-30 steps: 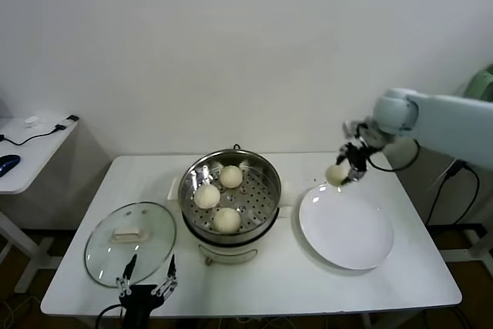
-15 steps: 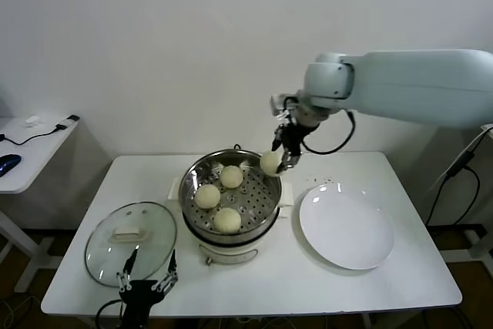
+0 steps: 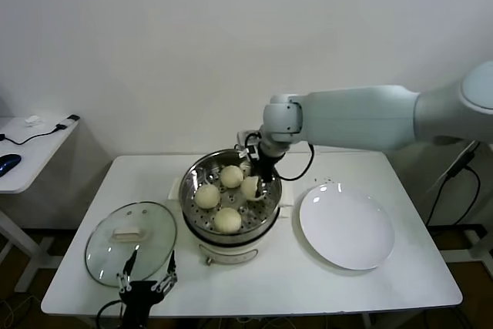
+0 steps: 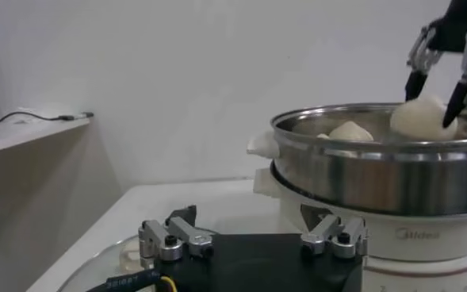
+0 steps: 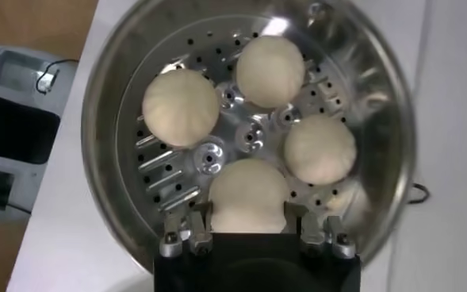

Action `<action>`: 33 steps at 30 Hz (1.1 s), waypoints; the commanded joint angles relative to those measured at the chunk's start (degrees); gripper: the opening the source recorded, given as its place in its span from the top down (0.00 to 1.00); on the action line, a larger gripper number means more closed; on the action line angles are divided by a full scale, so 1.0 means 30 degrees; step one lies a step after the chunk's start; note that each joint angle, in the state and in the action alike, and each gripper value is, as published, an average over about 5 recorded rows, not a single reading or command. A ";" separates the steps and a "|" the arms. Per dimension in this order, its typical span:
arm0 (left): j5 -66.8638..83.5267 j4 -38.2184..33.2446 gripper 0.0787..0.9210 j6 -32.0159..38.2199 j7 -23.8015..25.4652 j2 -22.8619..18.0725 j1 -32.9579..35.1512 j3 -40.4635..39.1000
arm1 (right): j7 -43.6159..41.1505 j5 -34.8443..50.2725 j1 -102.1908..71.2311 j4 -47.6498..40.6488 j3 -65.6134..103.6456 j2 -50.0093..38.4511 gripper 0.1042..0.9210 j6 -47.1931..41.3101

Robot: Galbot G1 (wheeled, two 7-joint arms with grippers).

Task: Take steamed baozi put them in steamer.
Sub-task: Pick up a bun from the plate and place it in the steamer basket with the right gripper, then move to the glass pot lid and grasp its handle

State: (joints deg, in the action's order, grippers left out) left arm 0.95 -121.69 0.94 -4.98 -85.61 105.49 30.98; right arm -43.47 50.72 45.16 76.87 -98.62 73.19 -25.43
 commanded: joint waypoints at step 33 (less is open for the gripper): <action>0.0538 -0.0645 0.12 0.0726 -0.0010 0.0112 0.0382 0.0122 | 1.4088 -0.1267 -1.3113 0.3549 2.0205 -1.2615 0.12 0.3075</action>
State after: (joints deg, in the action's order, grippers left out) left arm 1.99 -123.51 3.28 -4.77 -85.08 106.15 31.51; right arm -26.71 50.03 32.00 78.43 -70.71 54.37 -17.57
